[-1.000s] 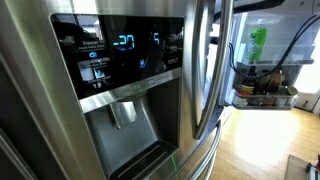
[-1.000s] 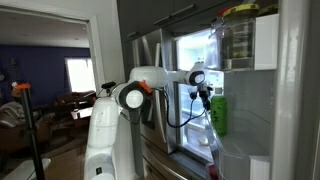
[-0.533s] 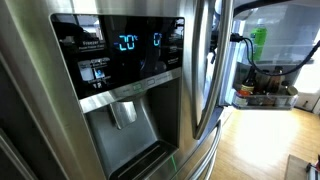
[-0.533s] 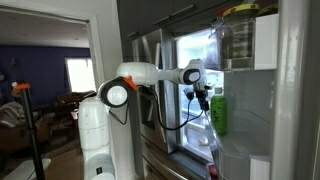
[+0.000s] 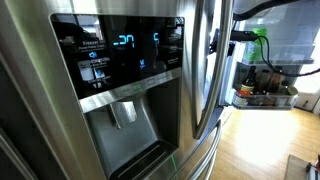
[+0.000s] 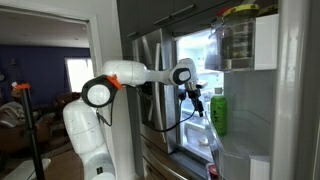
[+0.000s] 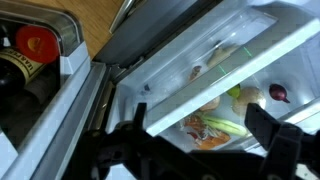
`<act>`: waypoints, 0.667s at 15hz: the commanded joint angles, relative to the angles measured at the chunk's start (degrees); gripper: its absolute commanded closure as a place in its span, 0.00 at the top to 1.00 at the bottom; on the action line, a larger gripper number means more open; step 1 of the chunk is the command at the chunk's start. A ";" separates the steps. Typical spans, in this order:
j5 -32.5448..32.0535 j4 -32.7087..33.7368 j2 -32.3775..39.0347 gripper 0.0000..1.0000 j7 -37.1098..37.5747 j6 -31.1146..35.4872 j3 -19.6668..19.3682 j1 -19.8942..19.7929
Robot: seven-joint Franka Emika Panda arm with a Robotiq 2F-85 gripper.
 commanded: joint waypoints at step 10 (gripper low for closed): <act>-6.08 -14.21 -12.80 1.00 0.40 7.21 0.63 -1.30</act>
